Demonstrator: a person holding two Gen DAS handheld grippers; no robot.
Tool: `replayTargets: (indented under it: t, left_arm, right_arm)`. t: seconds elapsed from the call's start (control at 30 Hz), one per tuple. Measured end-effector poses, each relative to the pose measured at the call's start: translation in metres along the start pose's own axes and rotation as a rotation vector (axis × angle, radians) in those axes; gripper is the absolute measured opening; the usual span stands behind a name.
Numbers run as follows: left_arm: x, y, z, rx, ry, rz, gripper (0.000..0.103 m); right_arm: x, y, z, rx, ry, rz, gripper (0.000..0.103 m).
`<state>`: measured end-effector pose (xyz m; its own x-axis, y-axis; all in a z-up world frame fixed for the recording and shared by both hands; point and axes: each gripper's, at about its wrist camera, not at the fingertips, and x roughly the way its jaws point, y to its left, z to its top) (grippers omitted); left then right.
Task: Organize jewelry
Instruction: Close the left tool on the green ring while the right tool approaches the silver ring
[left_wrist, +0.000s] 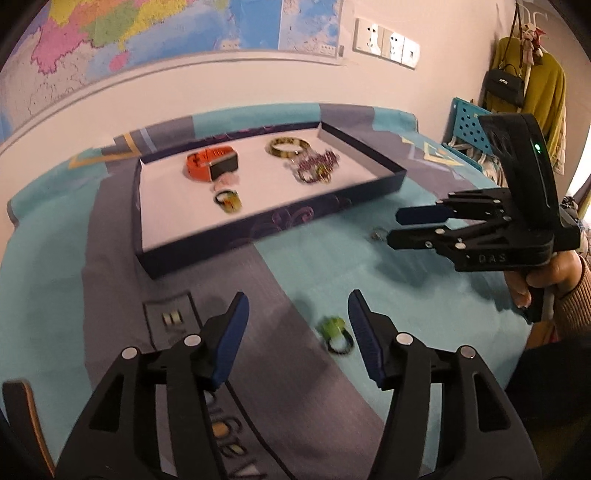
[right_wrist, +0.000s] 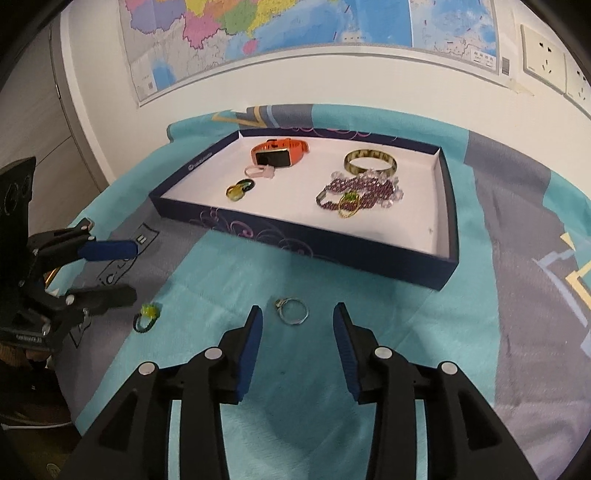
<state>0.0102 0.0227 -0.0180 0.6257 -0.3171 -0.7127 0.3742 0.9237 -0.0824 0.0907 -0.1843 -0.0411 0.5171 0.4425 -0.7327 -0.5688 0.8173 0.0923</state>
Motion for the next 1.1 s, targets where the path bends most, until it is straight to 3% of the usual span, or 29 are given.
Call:
replayTargets:
  t: [0.2,0.37,0.77,0.9,1.1]
  left_arm:
    - [-0.001,-0.006,-0.009,0.007,0.017,-0.015,0.064]
    - [0.003,-0.014,-0.012,0.031,0.045,-0.009,0.063]
    - [0.015,-0.024,-0.009,0.053,0.090,-0.009,0.033]
    - [0.017,-0.020,-0.007,0.029,0.092,-0.001,0.018]
    - [0.018,-0.018,-0.005,0.014,0.091,-0.002,0.017]
  right_arm:
    - [0.004,0.009,0.000,-0.019,0.004,-0.024,0.040]
    - [0.004,0.009,0.000,-0.009,0.001,-0.019,0.045]
    - [0.005,0.006,0.000,0.002,0.010,-0.005,0.049]
    - [0.005,0.006,0.000,0.000,0.011,-0.004,0.049]
    - [0.006,0.010,0.001,-0.016,0.017,-0.007,0.050]
